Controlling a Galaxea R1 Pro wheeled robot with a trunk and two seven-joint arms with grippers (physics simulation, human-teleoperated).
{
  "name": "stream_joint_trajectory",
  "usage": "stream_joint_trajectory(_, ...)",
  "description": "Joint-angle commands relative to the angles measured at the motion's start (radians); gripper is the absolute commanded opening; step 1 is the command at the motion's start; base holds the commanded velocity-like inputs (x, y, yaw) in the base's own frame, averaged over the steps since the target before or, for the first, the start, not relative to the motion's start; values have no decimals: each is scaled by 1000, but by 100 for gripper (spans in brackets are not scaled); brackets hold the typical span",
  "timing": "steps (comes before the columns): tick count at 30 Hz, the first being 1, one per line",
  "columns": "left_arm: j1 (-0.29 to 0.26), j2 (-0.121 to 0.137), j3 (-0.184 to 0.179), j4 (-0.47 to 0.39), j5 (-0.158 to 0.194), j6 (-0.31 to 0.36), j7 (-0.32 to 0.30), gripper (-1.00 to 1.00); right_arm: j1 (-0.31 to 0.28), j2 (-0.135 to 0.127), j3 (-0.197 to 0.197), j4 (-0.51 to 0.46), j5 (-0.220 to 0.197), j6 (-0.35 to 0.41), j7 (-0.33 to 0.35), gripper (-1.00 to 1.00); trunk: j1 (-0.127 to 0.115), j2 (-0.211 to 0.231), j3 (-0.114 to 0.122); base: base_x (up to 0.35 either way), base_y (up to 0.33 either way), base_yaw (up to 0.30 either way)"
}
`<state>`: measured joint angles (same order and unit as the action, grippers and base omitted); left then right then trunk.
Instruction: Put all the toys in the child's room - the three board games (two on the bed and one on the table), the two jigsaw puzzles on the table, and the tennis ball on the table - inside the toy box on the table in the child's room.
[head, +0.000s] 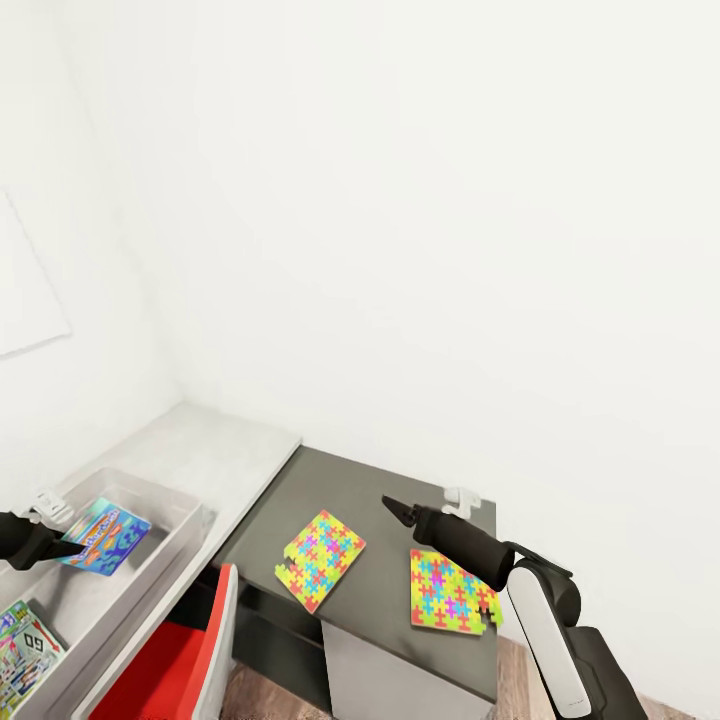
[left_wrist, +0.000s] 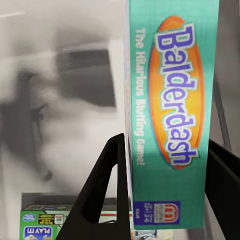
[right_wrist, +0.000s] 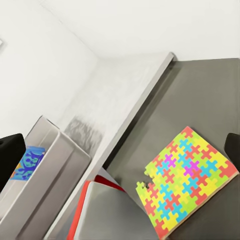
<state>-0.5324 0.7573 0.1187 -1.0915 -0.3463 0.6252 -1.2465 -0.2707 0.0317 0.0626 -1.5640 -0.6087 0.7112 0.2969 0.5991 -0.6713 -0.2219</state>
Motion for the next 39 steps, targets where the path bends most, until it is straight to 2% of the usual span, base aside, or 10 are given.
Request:
stream_joint_trajectory(1, -1, 0, 5, 0, -7, 9, -9, -100, -1, 0, -1, -1, 0, 5, 2, 100, 0, -1, -3, 0, 0, 0)
stream_joint_trajectory(13, -3, 0, 36, 1, -5, 13, -9, -100, -1, 0, -1, -1, 0, 5, 2, 100, 0, -1, -23, 0, 0, 0)
stream_joint_trajectory(24, -3, -2, 97, 0, -1, 22, -6, -100, -1, 0, -1, -1, 0, 5, 2, 100, 0, -1, -40, 0, 0, 0)
stream_joint_trajectory(30, -3, -5, 103, -1, 0, 24, -4, -100, -1, 0, -1, -1, 0, 5, 2, 100, 0, -1, -49, 0, 0, 0)
stream_joint_trajectory(39, -3, -7, 105, -13, 1, 24, -5, -100, -1, 0, -1, -1, 0, 2, 3, 100, 0, -1, -50, 0, 0, 0)
